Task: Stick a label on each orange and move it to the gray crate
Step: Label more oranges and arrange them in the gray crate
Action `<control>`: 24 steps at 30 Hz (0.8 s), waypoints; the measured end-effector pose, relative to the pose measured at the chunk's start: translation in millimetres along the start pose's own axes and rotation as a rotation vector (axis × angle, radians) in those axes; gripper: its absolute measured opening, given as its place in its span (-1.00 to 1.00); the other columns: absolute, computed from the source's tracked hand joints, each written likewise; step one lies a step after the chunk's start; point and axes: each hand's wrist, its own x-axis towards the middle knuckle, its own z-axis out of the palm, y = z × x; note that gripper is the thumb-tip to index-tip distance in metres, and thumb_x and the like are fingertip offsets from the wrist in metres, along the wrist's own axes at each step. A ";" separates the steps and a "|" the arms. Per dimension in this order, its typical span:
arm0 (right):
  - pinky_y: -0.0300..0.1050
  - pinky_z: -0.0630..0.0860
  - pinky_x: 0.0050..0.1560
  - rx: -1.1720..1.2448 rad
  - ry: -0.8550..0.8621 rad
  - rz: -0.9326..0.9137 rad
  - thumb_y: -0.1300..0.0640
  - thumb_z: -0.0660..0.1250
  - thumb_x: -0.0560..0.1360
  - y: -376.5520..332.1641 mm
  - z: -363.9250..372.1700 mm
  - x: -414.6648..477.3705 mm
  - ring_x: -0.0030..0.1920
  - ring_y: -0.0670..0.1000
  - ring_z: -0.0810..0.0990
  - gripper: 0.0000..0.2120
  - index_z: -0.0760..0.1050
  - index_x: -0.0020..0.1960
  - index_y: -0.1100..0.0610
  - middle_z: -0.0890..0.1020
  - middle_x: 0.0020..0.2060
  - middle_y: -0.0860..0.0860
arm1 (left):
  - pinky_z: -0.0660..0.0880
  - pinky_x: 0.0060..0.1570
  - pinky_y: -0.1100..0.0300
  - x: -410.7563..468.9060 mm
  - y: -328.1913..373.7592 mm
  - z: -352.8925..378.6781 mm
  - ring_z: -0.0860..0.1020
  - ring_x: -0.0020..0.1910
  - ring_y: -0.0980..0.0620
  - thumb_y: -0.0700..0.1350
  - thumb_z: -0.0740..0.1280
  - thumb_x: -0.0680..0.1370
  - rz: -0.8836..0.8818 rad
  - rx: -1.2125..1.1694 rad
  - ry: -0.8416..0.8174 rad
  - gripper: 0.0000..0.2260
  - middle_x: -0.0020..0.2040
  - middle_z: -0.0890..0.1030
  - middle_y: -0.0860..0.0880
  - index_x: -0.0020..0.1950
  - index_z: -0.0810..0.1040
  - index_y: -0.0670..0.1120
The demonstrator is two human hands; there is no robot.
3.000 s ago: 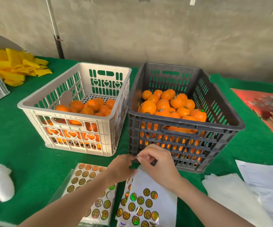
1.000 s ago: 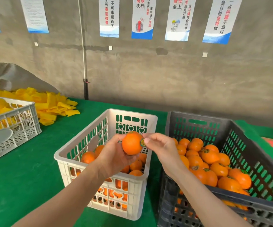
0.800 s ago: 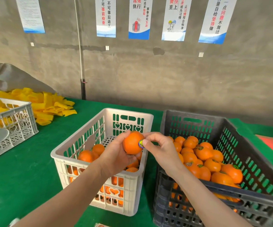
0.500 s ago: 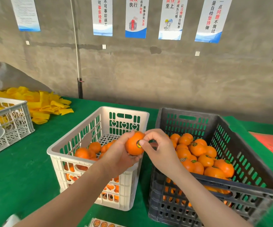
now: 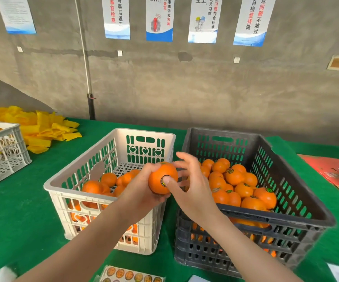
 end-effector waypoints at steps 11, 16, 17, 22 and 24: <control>-0.38 0.40 -0.01 -0.106 0.216 0.142 0.13 0.56 0.28 33.5 -72.9 28.4 0.09 -0.13 0.43 -0.34 0.28 0.24 -0.06 0.41 0.12 -0.09 | 0.38 -0.31 0.43 48.9 -33.0 63.5 0.56 -0.17 0.09 0.06 -0.01 0.66 0.496 0.954 0.149 -0.71 -0.14 0.55 0.07 0.17 0.44 0.01; -0.15 0.34 -0.04 -0.247 0.151 0.546 0.15 0.54 0.30 97.5 -105.4 86.3 0.12 0.08 0.44 -0.33 0.28 0.30 0.10 0.40 0.12 0.06 | 0.47 0.08 0.02 79.4 -45.5 67.8 0.52 0.09 -0.10 -0.02 0.23 0.61 0.237 1.694 0.001 -0.78 0.07 0.59 -0.10 0.11 0.52 -0.14; -0.16 0.35 -0.03 -0.315 0.086 0.580 0.15 0.54 0.29 110.8 -104.0 95.8 0.11 0.08 0.42 -0.32 0.28 0.31 0.10 0.38 0.17 0.10 | 0.48 0.07 0.01 81.3 -45.0 68.8 0.53 0.08 -0.11 -0.02 0.24 0.61 0.218 1.709 -0.016 -0.78 0.07 0.59 -0.11 0.08 0.53 -0.15; -0.08 0.43 0.02 -0.604 -0.273 0.662 0.12 0.50 0.29 164.7 -71.5 119.9 0.21 0.16 0.45 -0.31 0.31 0.35 0.11 0.39 0.27 0.15 | 0.46 -0.03 0.03 82.3 -45.5 68.8 0.53 0.05 -0.11 -0.07 0.21 0.62 0.273 1.771 -0.024 -0.82 0.06 0.58 -0.10 0.01 0.54 -0.14; -0.05 0.46 0.04 -0.658 -0.375 0.651 0.13 0.47 0.31 176.0 -62.1 120.6 0.24 0.16 0.44 -0.29 0.28 0.39 0.12 0.42 0.29 0.14 | 0.50 -0.02 0.01 81.2 -45.8 68.9 0.54 0.04 -0.11 -0.10 0.22 0.61 0.291 1.744 -0.003 -0.83 0.05 0.58 -0.10 0.00 0.55 -0.15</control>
